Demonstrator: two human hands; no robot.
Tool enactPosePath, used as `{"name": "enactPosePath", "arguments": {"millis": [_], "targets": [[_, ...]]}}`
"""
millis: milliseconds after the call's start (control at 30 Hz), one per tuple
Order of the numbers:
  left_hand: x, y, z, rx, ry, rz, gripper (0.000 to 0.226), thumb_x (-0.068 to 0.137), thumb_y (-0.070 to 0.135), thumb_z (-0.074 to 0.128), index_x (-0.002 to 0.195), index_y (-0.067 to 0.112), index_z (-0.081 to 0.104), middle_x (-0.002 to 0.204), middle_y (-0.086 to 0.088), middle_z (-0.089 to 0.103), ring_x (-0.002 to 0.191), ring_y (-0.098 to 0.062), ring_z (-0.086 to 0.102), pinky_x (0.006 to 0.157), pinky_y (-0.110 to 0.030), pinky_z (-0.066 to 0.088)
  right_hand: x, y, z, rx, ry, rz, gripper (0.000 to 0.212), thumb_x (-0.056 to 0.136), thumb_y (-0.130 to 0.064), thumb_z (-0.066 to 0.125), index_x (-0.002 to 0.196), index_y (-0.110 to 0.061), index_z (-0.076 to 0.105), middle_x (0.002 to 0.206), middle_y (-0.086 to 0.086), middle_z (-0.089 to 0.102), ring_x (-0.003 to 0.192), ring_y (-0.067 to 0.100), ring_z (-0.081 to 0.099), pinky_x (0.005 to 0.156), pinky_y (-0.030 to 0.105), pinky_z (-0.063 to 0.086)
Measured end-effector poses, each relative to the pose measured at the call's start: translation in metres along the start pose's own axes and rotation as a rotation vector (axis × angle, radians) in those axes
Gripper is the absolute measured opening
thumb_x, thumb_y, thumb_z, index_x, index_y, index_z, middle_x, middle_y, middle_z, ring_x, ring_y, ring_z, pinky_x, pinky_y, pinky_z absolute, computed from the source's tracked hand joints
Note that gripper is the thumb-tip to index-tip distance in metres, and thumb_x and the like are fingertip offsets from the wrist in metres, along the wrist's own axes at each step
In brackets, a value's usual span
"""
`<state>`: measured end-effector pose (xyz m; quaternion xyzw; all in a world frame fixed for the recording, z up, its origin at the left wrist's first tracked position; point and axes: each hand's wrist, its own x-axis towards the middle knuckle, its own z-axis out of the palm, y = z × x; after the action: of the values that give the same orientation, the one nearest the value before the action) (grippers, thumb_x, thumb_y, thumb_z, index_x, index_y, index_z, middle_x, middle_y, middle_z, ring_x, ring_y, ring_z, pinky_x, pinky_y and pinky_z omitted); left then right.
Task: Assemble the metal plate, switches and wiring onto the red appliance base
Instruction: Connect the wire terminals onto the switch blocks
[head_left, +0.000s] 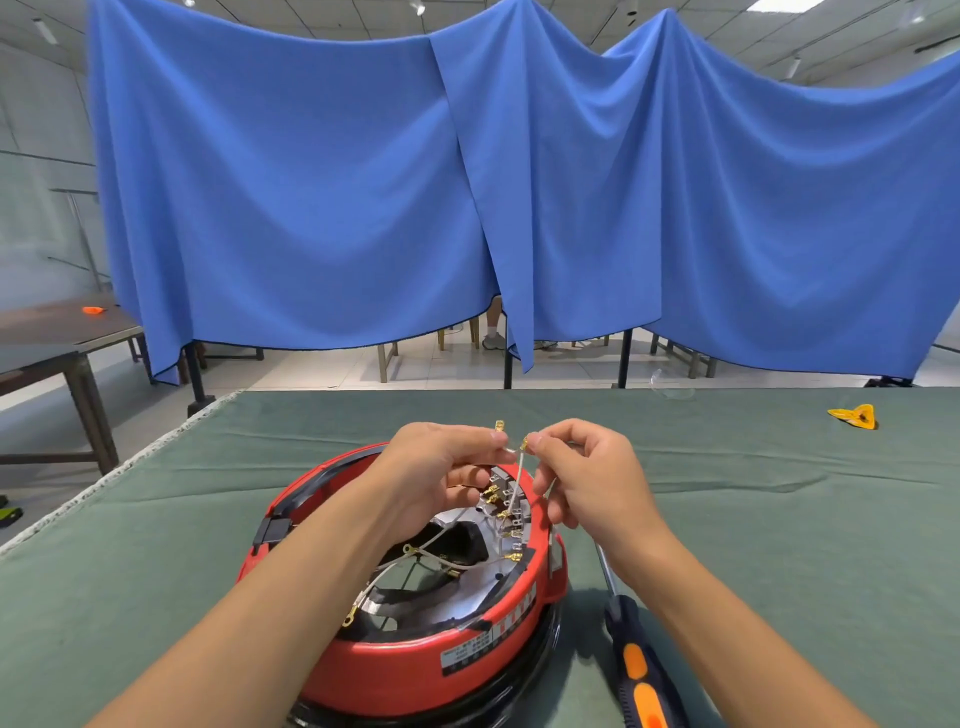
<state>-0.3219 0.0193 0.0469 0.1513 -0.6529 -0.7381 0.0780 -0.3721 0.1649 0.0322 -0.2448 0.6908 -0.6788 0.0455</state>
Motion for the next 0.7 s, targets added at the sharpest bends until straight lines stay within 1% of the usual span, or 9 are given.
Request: {"name": "enactPosePath", "arguments": {"millis": [100,167,267,333,433,500,600,667,700], "targets": [[0.002,0.0,0.001,0.016,0.001,-0.019,0.011,0.085,0.017,0.069,0.086,0.006,0.069,0.074,-0.006,0.073,0.041,-0.005,0.051,0.039,-0.017,0.044,0.001,0.003,0.0,-0.021,0.014,0.041,0.019,0.091,-0.01,0.057,0.073,-0.006,0.06,0.044,-0.001,0.056,0.031,0.012,0.043,0.033,0.015,0.031],[0.004,0.0,-0.001,0.047,0.032,-0.058,0.009,0.086,0.017,0.067,0.083,0.009,0.069,0.068,-0.002,0.07,0.039,-0.005,0.048,0.037,-0.016,0.039,0.002,0.008,0.003,-0.048,0.035,0.048,0.02,0.091,-0.013,0.058,0.072,-0.007,0.06,0.045,-0.001,0.055,0.033,0.012,0.044,0.036,0.017,0.032],[0.007,-0.003,-0.004,0.145,0.058,-0.144,0.011,0.086,0.012,0.063,0.076,0.009,0.066,0.052,0.003,0.059,0.034,-0.005,0.037,0.034,-0.013,0.027,0.005,0.019,0.002,-0.202,0.171,0.014,0.018,0.087,-0.021,0.061,0.07,-0.015,0.061,0.052,-0.005,0.056,0.048,0.012,0.049,0.052,0.026,0.039],[0.007,-0.006,-0.003,0.241,0.043,-0.179,0.017,0.085,0.008,0.06,0.069,0.008,0.063,0.046,0.003,0.05,0.031,-0.006,0.032,0.033,-0.012,0.02,0.006,0.024,0.0,-0.29,0.226,-0.012,0.013,0.086,-0.021,0.061,0.073,-0.022,0.062,0.062,-0.008,0.06,0.062,0.011,0.055,0.059,0.029,0.043],[0.008,-0.011,-0.002,0.41,0.027,-0.194,0.012,0.085,0.008,0.06,0.074,0.006,0.061,0.045,0.003,0.045,0.031,-0.007,0.029,0.034,-0.011,0.018,0.005,0.032,0.004,-0.373,0.186,-0.015,0.007,0.085,-0.022,0.061,0.081,-0.026,0.063,0.086,-0.008,0.065,0.082,0.011,0.06,0.074,0.033,0.05],[0.009,-0.014,-0.004,0.492,0.042,-0.177,0.008,0.085,0.01,0.061,0.08,0.005,0.063,0.049,0.002,0.045,0.032,-0.008,0.028,0.035,-0.011,0.018,0.004,0.035,0.009,-0.382,0.112,0.006,0.007,0.086,-0.02,0.061,0.088,-0.025,0.066,0.095,-0.006,0.067,0.09,0.012,0.062,0.083,0.036,0.051],[0.012,-0.016,-0.008,0.577,0.052,-0.157,0.01,0.083,0.015,0.065,0.083,0.005,0.067,0.059,-0.002,0.045,0.034,-0.009,0.027,0.036,-0.012,0.018,0.005,0.035,0.013,-0.284,0.03,0.062,0.014,0.087,-0.012,0.061,0.095,-0.019,0.071,0.094,-0.001,0.072,0.093,0.019,0.066,0.088,0.042,0.052],[0.012,-0.014,-0.008,0.602,0.038,-0.167,0.011,0.083,0.016,0.066,0.086,0.005,0.068,0.065,-0.004,0.044,0.038,-0.01,0.026,0.037,-0.014,0.018,0.006,0.034,0.012,-0.259,0.023,0.067,0.016,0.088,-0.01,0.06,0.095,-0.018,0.072,0.092,0.001,0.073,0.091,0.021,0.068,0.087,0.044,0.054],[0.012,-0.013,-0.009,0.605,0.026,-0.178,0.01,0.084,0.016,0.066,0.085,0.006,0.068,0.064,-0.003,0.044,0.039,-0.01,0.025,0.037,-0.015,0.017,0.006,0.034,0.011,-0.258,0.026,0.062,0.016,0.088,-0.01,0.06,0.095,-0.018,0.072,0.092,0.001,0.073,0.09,0.021,0.068,0.086,0.044,0.054]]}}
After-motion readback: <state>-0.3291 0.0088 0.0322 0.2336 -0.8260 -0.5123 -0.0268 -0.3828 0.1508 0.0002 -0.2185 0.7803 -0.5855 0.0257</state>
